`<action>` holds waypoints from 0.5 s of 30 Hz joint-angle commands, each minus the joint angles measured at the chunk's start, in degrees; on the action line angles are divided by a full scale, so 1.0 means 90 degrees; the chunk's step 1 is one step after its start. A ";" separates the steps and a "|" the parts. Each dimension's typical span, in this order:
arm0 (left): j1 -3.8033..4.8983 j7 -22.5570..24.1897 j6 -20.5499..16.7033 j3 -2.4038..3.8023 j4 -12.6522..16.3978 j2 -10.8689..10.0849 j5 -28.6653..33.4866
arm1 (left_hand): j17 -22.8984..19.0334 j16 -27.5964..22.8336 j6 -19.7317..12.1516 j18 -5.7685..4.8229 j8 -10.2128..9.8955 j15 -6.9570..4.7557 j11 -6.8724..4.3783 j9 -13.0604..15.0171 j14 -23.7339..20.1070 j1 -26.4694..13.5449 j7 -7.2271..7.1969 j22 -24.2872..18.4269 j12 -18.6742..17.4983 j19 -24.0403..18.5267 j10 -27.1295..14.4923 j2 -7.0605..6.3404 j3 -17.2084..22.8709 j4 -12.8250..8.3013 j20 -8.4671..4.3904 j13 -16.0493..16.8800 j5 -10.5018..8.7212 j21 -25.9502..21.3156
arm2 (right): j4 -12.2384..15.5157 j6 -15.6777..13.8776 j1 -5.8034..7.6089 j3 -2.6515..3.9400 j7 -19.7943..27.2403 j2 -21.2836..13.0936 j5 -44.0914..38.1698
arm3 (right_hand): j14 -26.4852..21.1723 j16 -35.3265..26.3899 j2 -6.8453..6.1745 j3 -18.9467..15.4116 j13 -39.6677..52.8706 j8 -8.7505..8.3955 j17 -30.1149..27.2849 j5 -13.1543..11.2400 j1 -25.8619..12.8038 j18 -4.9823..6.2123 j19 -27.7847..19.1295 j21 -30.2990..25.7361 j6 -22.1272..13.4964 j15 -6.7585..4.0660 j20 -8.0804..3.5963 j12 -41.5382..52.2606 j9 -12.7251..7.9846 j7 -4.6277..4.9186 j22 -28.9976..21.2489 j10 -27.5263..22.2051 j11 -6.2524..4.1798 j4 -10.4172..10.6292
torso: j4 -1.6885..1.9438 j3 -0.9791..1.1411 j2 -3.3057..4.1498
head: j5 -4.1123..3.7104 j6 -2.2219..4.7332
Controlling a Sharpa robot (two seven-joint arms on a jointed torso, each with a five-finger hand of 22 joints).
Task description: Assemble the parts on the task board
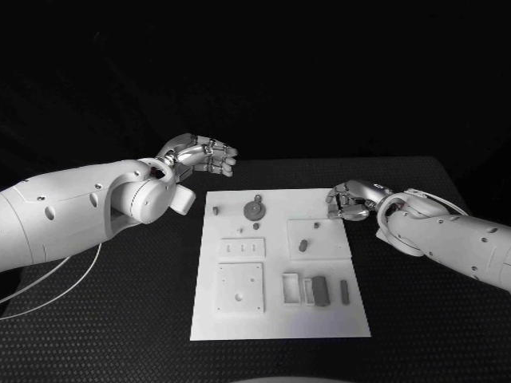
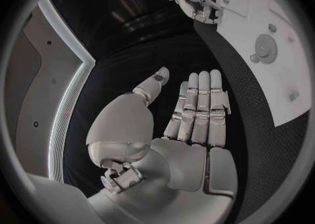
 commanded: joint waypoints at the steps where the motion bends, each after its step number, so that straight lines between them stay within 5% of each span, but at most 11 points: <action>1: 0.0006 0.0039 0.0093 0.0005 0.0020 0.0003 -0.0013 | 0.0007 -0.0034 -0.0003 0.0070 -0.0042 -0.0007 0.0035 -0.0011 0.0038 0.0017 0.0029 0.0011 -0.0024 0.0012 -0.0024 -0.0021 -0.0015 0.0007 -0.0014 0.0001 -0.0022 -0.0033 | -0.0019 0.0091 -0.0025 0.0000 -0.0015 0.0021 -0.0111 | 0.0001 0.0022 0.0104 -0.0035 -0.0013 0.0028 -0.0009 0.0026 0.0001 0.0091 0.0025 0.0019 0.1163 -0.0052 -0.0026 0.0033 0.0012 -0.0003 0.0105 -0.0259 -0.0069 -0.0015 | 0.0000 0.0002 0.0002 | -0.0003 -0.0007; 15: 0.0006 0.0032 0.0096 0.0005 0.0026 -0.0005 -0.0013 | 0.0012 -0.0040 -0.0006 0.0069 -0.0047 -0.0006 0.0037 -0.0012 0.0040 0.0013 0.0031 0.0012 -0.0030 0.0013 -0.0025 -0.0023 -0.0016 0.0010 -0.0013 0.0001 -0.0022 -0.0036 | -0.0079 0.0113 -0.0057 0.0000 -0.0012 0.0055 -0.0132 | 0.0017 0.0019 0.0349 -0.0002 -0.0036 0.0082 -0.0021 0.0026 0.0016 0.0091 0.0033 0.0020 0.1302 -0.0106 -0.0036 0.0025 0.0058 -0.0063 0.0106 -0.0223 -0.0126 -0.0065 | -0.0006 0.0007 -0.0003 | 0.0002 -0.0030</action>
